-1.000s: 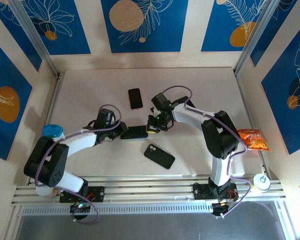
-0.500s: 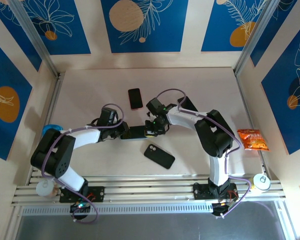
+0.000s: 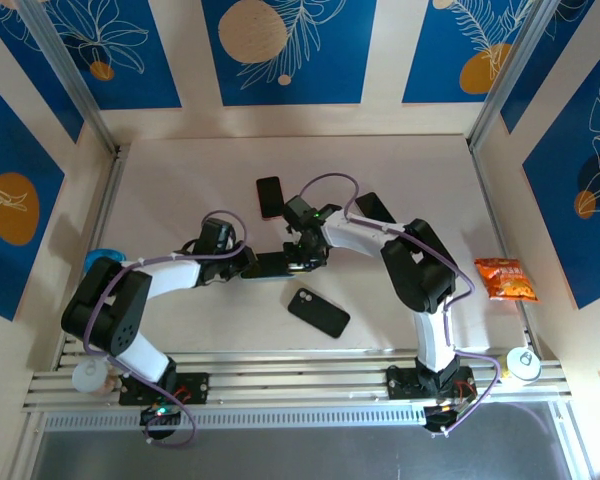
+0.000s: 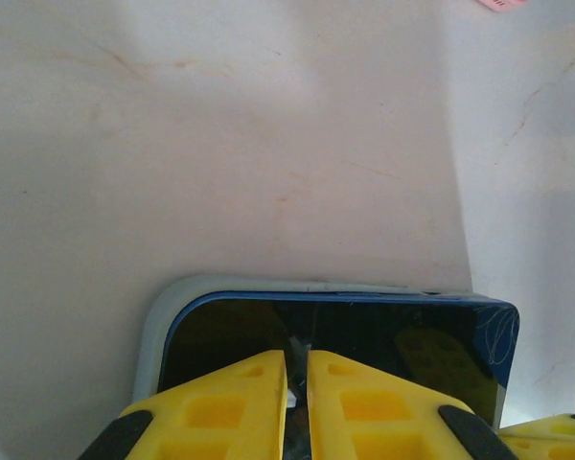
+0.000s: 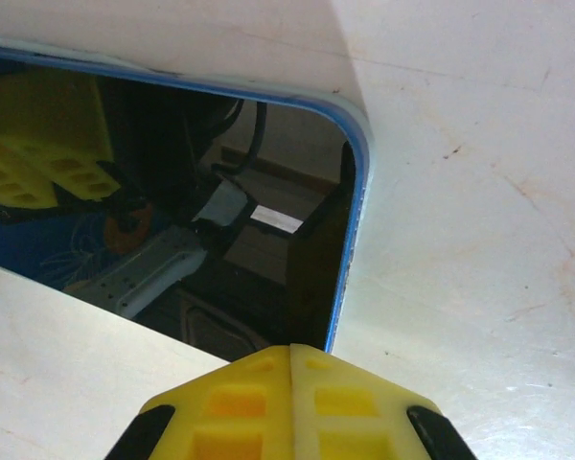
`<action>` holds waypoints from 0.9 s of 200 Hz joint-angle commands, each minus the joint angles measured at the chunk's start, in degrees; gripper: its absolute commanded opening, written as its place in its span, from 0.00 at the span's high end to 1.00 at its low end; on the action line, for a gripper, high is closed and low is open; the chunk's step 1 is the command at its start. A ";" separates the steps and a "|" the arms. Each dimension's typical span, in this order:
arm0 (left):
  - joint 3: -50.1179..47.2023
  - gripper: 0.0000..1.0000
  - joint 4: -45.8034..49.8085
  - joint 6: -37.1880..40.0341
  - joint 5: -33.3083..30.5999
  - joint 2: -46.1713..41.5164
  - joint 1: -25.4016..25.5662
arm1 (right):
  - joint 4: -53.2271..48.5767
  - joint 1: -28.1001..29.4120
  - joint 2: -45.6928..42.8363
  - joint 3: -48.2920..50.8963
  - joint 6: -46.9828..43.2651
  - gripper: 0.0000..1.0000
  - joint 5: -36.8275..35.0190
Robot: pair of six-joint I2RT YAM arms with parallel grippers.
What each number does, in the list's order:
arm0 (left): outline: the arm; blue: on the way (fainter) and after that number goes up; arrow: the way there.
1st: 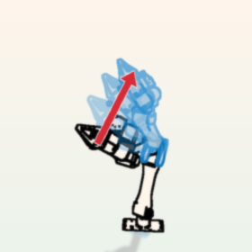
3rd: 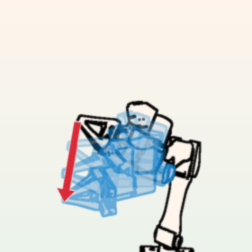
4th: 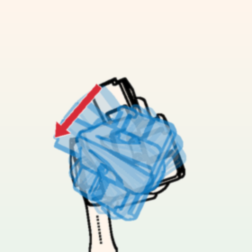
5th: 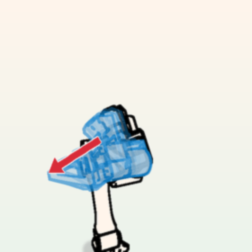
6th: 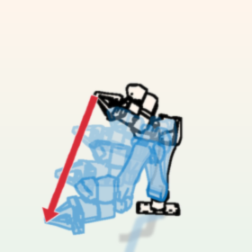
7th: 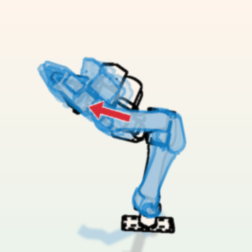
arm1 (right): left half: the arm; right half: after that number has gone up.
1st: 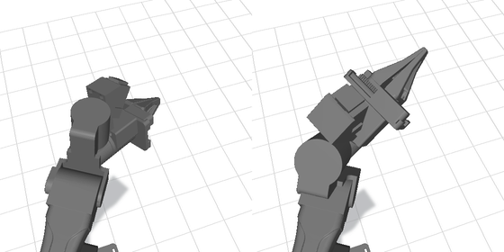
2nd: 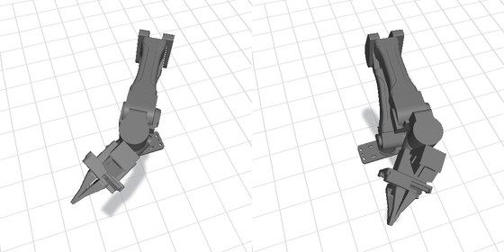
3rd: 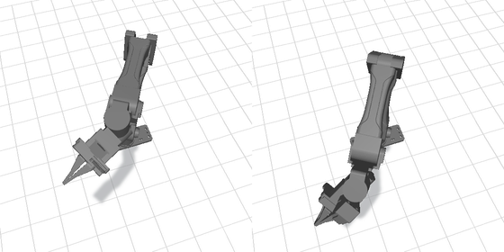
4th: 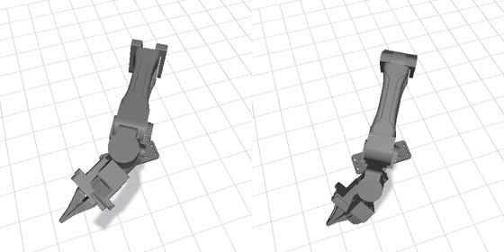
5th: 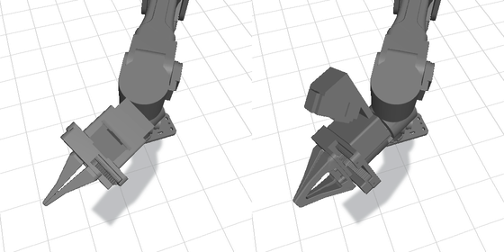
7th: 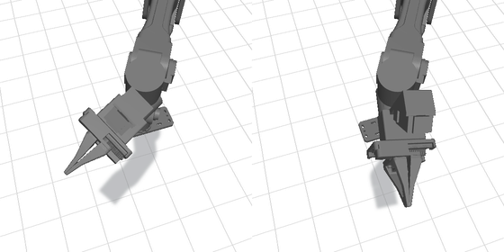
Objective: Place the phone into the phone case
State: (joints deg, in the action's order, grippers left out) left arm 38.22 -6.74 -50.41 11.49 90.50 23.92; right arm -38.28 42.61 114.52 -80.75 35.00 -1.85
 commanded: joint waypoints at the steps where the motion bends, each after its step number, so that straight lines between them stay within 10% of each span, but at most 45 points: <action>1: -1.90 0.84 1.25 1.28 -1.54 -0.76 0.34 | -3.50 3.01 6.49 1.60 -2.19 1.00 -1.39; 180: -3.56 0.84 1.62 -0.41 0.89 0.06 -2.43 | -8.12 7.27 14.06 1.67 -0.46 1.00 0.92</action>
State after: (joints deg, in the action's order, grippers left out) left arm 34.28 -10.28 -51.07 11.79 88.68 22.52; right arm -42.30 45.71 117.43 -84.07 33.80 -7.57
